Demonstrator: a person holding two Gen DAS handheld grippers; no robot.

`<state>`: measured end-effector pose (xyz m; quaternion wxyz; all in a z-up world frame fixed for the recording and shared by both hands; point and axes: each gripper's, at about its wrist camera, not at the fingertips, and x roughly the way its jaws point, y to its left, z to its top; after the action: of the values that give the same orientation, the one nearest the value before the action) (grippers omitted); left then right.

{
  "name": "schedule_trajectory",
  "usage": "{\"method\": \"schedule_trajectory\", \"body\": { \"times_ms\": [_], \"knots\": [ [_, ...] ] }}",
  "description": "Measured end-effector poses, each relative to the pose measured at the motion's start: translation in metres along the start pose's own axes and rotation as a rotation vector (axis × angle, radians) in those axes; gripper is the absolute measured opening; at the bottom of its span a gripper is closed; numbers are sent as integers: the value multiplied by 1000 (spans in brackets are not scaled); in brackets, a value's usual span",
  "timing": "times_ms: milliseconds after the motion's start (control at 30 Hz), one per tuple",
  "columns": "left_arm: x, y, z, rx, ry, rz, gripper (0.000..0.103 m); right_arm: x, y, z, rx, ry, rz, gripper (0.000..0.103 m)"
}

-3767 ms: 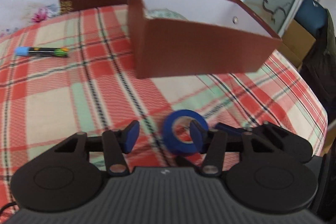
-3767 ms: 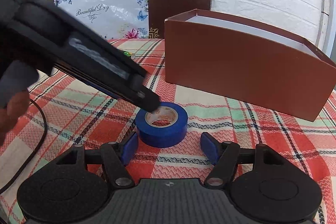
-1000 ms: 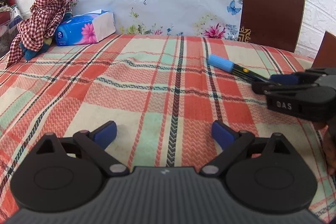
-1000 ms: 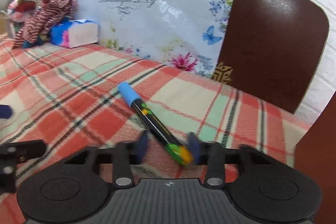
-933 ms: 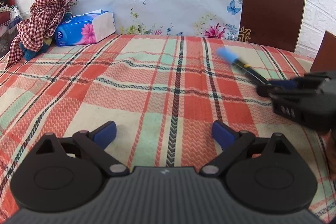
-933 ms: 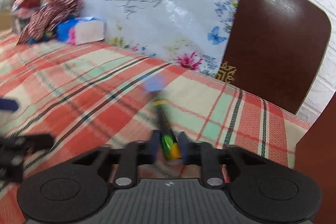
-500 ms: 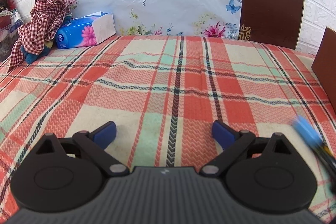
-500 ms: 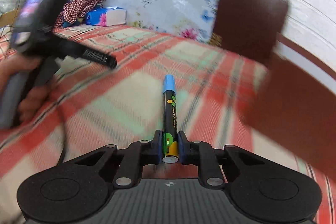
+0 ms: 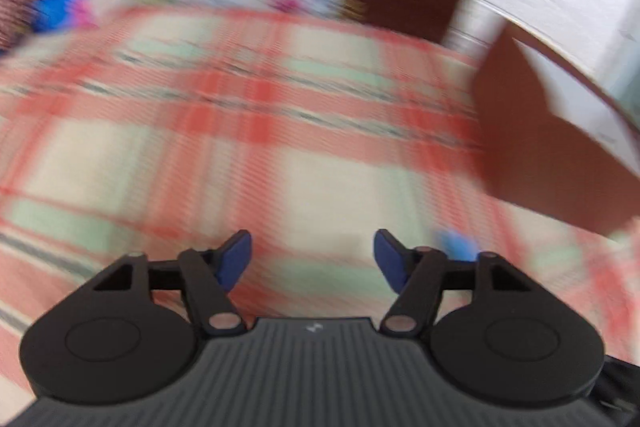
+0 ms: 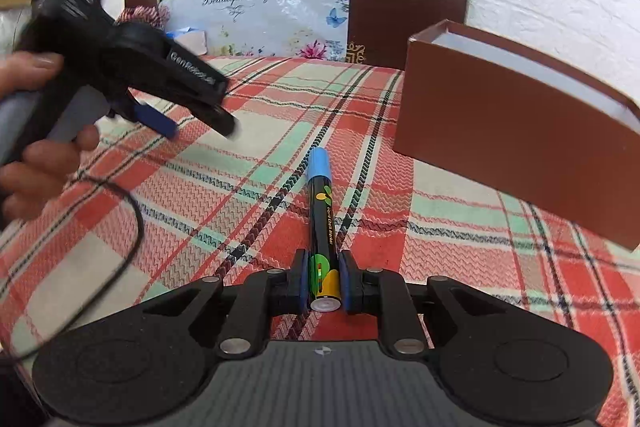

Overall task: Organize objects
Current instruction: 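Grasp the marker with the left gripper while the right gripper releases it, then carry the marker into the brown box and release it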

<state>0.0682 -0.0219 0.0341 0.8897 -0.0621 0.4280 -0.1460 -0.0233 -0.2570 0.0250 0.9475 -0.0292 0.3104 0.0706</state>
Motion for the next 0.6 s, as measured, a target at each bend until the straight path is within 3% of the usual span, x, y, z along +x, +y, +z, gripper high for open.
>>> {"method": "schedule_trajectory", "body": {
  "times_ms": [100, 233, 333, 367, 400, 533, 600],
  "knots": [
    [-1, -36, -5, 42, 82, -104, 56, 0, -15, -1, 104, -2, 56, 17],
    [18, -68, -16, 79, 182, -141, 55, 1, -34, -4, 225, -11, 134, 17],
    [25, -89, -23, 171, 123, -85, 53, 2, -45, -8, 284, -23, 181, 17],
    [25, -95, -25, 201, 107, -71, 35, 3, -47, -9, 300, -26, 193, 16],
    [26, -98, -25, 221, 101, -65, 34, 3, -50, -10, 320, -29, 207, 16],
    [14, -104, -9, 205, 102, -118, 25, -6, -53, -10, 337, -87, 250, 20],
    [-9, -123, 5, 259, 25, -152, 20, -21, -44, -4, 256, -181, 217, 22]
  ]
}}
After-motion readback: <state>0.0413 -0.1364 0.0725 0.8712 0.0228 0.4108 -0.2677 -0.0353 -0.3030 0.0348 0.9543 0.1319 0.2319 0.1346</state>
